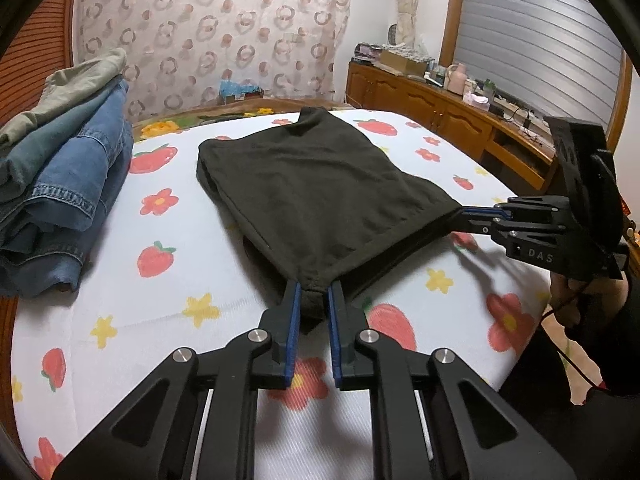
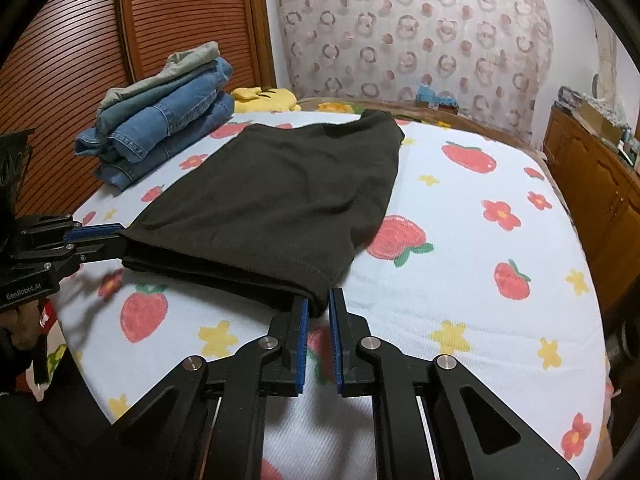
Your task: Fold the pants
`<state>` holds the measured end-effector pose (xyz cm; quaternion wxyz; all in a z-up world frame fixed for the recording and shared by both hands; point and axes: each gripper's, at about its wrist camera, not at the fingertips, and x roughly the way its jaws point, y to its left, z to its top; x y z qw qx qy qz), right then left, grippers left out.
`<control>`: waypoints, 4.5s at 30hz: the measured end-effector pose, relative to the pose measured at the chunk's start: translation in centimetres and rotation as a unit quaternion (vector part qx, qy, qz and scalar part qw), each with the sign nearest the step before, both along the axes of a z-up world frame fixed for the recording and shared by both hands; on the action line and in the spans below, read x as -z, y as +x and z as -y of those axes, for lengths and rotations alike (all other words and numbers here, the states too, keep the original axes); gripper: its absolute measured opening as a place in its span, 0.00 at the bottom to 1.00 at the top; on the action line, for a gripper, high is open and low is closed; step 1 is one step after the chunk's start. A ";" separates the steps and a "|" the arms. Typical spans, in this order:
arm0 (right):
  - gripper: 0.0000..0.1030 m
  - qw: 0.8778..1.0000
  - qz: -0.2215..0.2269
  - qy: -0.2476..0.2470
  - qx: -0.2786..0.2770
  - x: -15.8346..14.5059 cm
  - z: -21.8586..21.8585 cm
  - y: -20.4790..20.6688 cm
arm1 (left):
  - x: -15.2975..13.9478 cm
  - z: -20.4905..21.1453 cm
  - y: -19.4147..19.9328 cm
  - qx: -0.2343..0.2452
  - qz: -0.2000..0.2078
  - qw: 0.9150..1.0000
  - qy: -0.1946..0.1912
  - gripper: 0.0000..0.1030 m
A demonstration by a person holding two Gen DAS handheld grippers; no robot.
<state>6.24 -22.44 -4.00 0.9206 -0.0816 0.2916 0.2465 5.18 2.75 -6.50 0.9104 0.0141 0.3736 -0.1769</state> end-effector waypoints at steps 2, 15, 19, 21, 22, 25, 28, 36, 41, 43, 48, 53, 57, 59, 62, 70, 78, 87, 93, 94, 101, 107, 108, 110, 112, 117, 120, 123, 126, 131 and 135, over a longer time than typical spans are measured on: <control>0.06 1.000 0.009 -0.003 -0.005 0.0 0.1 -0.5 | 0.1 0.1 0.0 0.001 -0.002 1.000 0.005 0.14; 0.06 1.000 -0.001 -0.015 0.002 0.0 0.4 -1.1 | -0.5 -1.1 0.0 -0.022 0.010 1.000 0.006 0.45; 0.06 1.000 0.007 -0.009 0.000 -0.6 0.5 -1.9 | -0.9 -1.7 0.2 -0.029 0.020 0.999 0.001 0.50; 0.06 1.000 0.013 -0.006 0.001 -1.1 0.6 -2.3 | -1.0 -1.7 0.5 -0.032 0.020 0.999 0.000 0.50; 0.06 1.000 0.016 -0.003 0.001 -1.3 0.7 -2.4 | -1.0 -1.8 0.7 -0.035 0.020 0.999 -0.002 0.50; 0.06 1.000 0.020 0.004 0.004 -1.5 0.8 -2.3 | -0.7 -1.9 1.4 -0.050 0.009 0.999 -0.004 0.50; 0.13 1.000 0.019 0.012 0.016 -1.6 0.7 -1.6 | -0.2 -1.7 2.0 -0.051 -0.002 0.999 -0.004 0.50; 0.29 0.999 0.000 0.021 0.029 -0.9 -0.1 0.6 | 1.2 -0.9 2.5 -0.044 -0.026 0.999 0.006 0.50; 0.32 0.999 -0.014 0.006 0.029 -0.2 -0.6 1.1 | 1.8 -0.8 2.5 -0.039 -0.038 0.998 0.004 0.49; 0.32 0.999 -0.018 0.006 0.031 0.0 -0.5 1.3 | 2.0 -0.7 2.5 -0.038 -0.042 0.998 0.001 0.49; 0.32 0.999 -0.033 0.016 0.032 0.1 -0.3 1.7 | 2.1 -0.6 2.1 -0.035 -0.047 0.998 -0.022 0.40; 0.32 0.998 -0.037 0.026 0.031 0.3 -0.3 1.5 | 2.1 -0.5 2.0 -0.035 -0.047 0.998 -0.034 0.30; 0.32 0.998 -0.043 0.034 0.023 0.6 -0.3 1.3 | 2.1 -0.2 1.9 -0.030 -0.046 0.998 -0.035 0.20; 0.32 0.998 -0.043 0.032 0.020 0.6 -0.4 1.2 | 2.0 -0.3 1.9 -0.030 -0.044 0.998 -0.036 0.15; 0.22 0.998 -0.047 0.036 0.012 0.5 -0.2 1.3 | 1.7 -0.4 1.8 -0.029 -0.043 0.998 -0.037 0.10; 0.13 0.998 -0.046 0.043 -0.008 -0.2 0.1 -0.4 | 0.2 -1.1 0.4 -0.026 -0.028 0.998 -0.052 0.08; 0.12 0.997 -0.046 0.052 -0.027 -0.7 0.2 -2.6 | -0.8 -1.8 -1.5 -0.023 -0.019 0.998 -0.052 0.08; 0.12 0.997 -0.038 0.052 -0.043 -1.7 0.5 -5.5 | -2.2 -2.3 -3.8 -0.012 -0.004 0.999 -0.048 0.07; 0.12 0.997 -0.038 0.051 -0.051 -2.1 0.6 -6.8 | -2.8 -2.0 -4.7 -0.005 -0.003 0.999 -0.044 0.07; 0.12 0.997 -0.037 0.046 -0.051 -2.1 0.5 -6.8 | -2.8 -1.9 -4.7 -0.005 -0.002 0.999 -0.038 0.07; 0.16 0.997 -0.053 0.038 -0.046 -1.6 0.5 -5.9 | -1.4 -2.1 -4.4 -0.008 -0.018 0.999 -0.031 0.07; 0.27 0.998 -0.033 0.041 -0.029 -2.8 1.7 -5.2 | 0.2 -2.2 -4.0 -0.013 -0.040 0.999 -0.027 0.07; 0.27 0.998 -0.030 0.043 -0.025 -3.0 2.0 -5.0 | 0.3 -2.3 -4.0 -0.015 -0.042 0.999 -0.028 0.08; 0.27 0.999 -0.024 0.044 -0.017 -3.5 2.4 -4.3 | 0.1 -2.6 -3.8 -0.018 -0.039 0.999 -0.029 0.17; 0.27 0.999 -0.013 0.040 -0.011 -4.0 2.4 -3.5 | -0.2 -2.9 -3.5 -0.024 -0.033 0.999 -0.029 0.30; 0.28 0.999 0.012 0.034 0.004 -5.2 1.8 -0.7 | -1.3 -3.9 -1.6 -0.045 -0.011 0.999 -0.026 0.49; 0.28 0.999 0.023 0.031 0.004 -5.7 1.0 1.1 | -1.9 -4.3 0.3 -0.058 -0.003 0.998 -0.027 0.50; 0.28 0.999 0.035 0.021 0.019 -6.2 0.0 3.0 | -2.5 -4.4 2.2 -0.065 0.006 0.998 -0.022 0.50; 0.28 0.999 0.045 0.014 0.017 -6.7 -1.0 4.8 | -3.1 -4.4 3.8 -0.063 0.012 0.997 -0.031 0.50; 0.29 0.999 0.032 0.012 -0.002 -6.1 -2.7 9.0 | -3.5 -4.2 5.7 -0.068 0.020 0.997 -0.036 0.50; 0.34 1.000 0.023 0.001 -0.014 -5.0 -4.1 12.5 | -3.1 -3.9 7.3 -0.063 0.017 0.997 -0.034 0.50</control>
